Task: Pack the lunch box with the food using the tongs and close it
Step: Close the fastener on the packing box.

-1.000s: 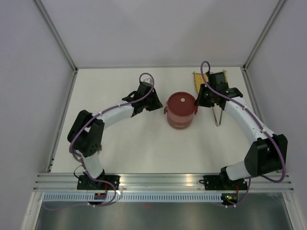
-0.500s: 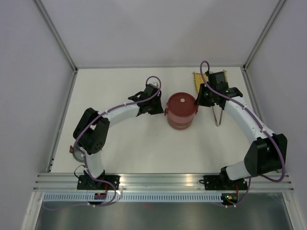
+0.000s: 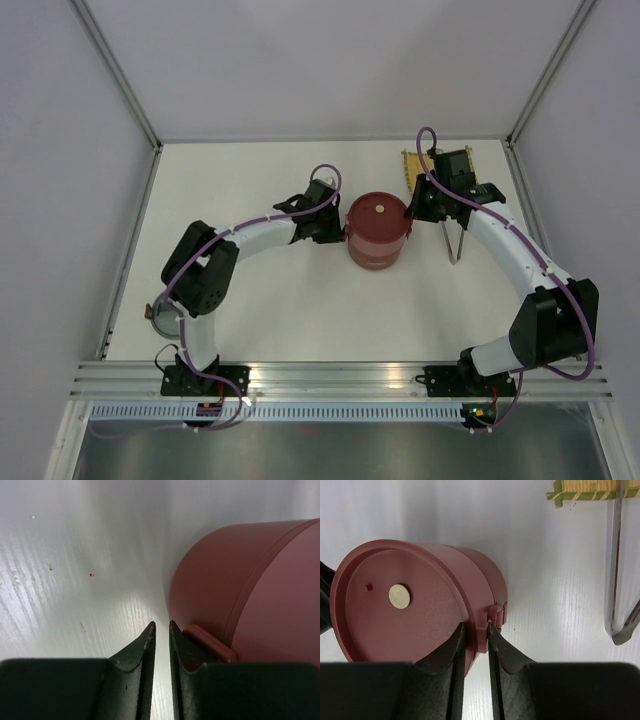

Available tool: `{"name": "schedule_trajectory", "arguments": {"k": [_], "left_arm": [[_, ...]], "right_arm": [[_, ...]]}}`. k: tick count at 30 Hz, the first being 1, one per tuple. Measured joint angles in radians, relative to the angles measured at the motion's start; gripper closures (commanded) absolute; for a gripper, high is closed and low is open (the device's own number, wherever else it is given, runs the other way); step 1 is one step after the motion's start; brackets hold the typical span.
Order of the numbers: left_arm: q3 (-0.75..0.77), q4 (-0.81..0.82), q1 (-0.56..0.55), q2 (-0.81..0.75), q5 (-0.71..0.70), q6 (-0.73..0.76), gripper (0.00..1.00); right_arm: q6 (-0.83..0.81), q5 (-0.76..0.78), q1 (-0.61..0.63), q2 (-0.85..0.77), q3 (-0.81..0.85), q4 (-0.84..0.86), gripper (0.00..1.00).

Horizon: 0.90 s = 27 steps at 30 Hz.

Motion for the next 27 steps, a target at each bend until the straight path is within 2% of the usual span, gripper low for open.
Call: {"name": "schedule_trajectory", "arguments": {"k": [6, 16, 27], "left_arm": [[0.000, 0.012, 0.011, 0.022, 0.063, 0.004, 0.79], [0.013, 0.034, 0.042, 0.058, 0.165, 0.010, 0.80], [0.089, -0.052, 0.050, 0.107, 0.207, 0.043, 0.82]], "right_arm": [[-0.011, -0.005, 0.000, 0.000, -0.007, 0.017, 0.93], [-0.045, -0.005, 0.003, 0.009, -0.018, 0.071, 0.95], [-0.066, 0.035, 0.020, 0.040, -0.027, 0.175, 1.00]]}}
